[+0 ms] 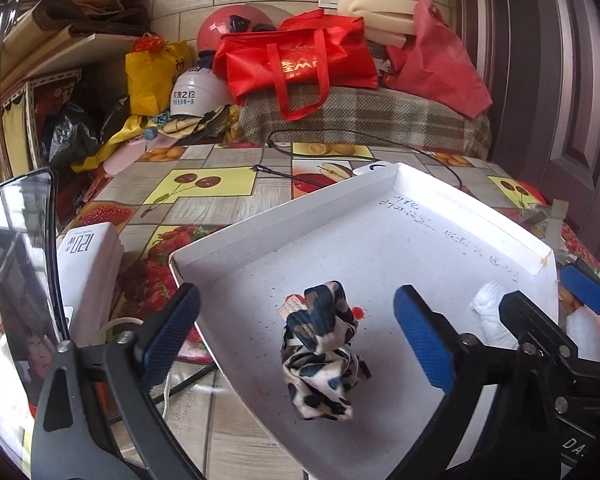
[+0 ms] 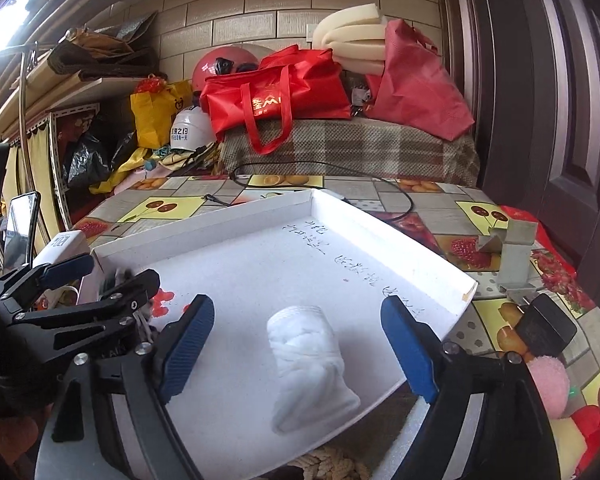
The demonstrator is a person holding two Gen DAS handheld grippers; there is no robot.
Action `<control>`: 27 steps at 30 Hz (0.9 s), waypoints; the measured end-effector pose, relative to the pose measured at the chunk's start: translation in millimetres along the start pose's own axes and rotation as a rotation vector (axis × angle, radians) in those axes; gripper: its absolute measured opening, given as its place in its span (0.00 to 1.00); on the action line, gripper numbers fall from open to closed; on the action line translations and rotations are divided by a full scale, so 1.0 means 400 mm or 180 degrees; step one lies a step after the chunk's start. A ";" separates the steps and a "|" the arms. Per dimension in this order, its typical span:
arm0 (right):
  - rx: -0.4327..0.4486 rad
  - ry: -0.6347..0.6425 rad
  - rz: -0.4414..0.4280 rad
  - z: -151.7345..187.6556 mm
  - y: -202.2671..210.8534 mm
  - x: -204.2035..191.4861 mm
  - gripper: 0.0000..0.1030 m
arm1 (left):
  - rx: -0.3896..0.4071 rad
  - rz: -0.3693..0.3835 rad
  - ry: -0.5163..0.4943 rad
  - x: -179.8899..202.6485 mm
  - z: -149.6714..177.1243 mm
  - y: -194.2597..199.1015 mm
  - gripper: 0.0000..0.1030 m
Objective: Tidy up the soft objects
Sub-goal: 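Open the left tool over the tray while the right tool releases the towel inside, then grasp the yellow tissue pack with the left tool while the right tool grasps the green sponge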
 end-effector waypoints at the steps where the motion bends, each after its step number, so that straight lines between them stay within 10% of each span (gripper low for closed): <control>1: 0.0011 -0.0018 0.0014 -0.001 0.001 0.004 0.93 | 0.0000 0.0009 0.0028 -0.004 0.000 0.000 1.00; 14: 0.0354 0.0186 0.0347 -0.017 0.050 -0.013 1.00 | 0.0291 -0.0042 0.0115 -0.022 -0.012 0.040 1.00; 27: 0.0594 0.0071 0.0310 0.025 0.182 0.005 1.00 | 0.0392 0.0441 -0.0031 -0.015 0.053 0.169 1.00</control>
Point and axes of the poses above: each gripper's, at about its wrist camera, not at the fingertips, and y roughly against the way its jaws point, x to its right, z to its underside, the point moved 7 cm from there along -y, roughly the way its jaws point, and after that the axes turned 2 degrees about -z, right-handed, at the moved point
